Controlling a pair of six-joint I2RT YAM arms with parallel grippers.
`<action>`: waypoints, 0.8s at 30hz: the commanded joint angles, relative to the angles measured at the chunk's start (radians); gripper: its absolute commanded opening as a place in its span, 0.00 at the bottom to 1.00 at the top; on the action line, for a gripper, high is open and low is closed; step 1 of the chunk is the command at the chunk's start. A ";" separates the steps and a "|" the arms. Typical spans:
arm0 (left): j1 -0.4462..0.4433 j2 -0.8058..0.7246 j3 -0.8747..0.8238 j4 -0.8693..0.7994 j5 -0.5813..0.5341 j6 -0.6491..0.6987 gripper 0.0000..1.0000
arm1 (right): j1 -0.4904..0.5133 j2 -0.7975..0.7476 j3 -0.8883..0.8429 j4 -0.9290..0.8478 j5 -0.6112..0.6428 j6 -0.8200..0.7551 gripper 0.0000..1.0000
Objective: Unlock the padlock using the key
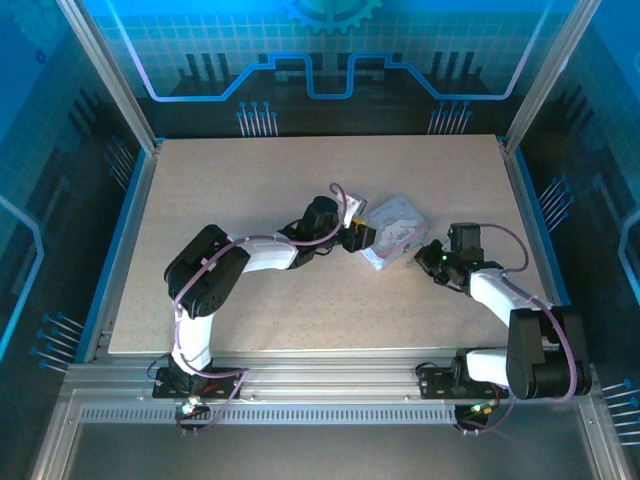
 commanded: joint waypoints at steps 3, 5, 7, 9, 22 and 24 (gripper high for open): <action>-0.003 0.001 -0.008 -0.136 -0.013 0.011 0.52 | -0.014 -0.039 0.046 -0.137 0.097 -0.034 0.00; -0.004 -0.027 -0.014 -0.137 -0.005 0.012 0.53 | -0.015 -0.057 0.076 -0.190 0.119 -0.078 0.00; -0.003 -0.059 -0.024 -0.140 0.000 0.013 0.54 | -0.006 -0.068 0.109 -0.238 0.136 -0.131 0.00; -0.004 -0.095 -0.033 -0.145 0.002 0.016 0.55 | 0.020 -0.085 0.141 -0.281 0.163 -0.195 0.00; -0.003 -0.377 -0.212 -0.180 -0.067 0.001 0.57 | 0.290 -0.148 0.160 -0.386 0.368 -0.389 0.00; -0.003 -0.424 -0.255 -0.196 -0.096 -0.001 0.57 | 0.328 -0.152 0.153 -0.389 0.384 -0.400 0.00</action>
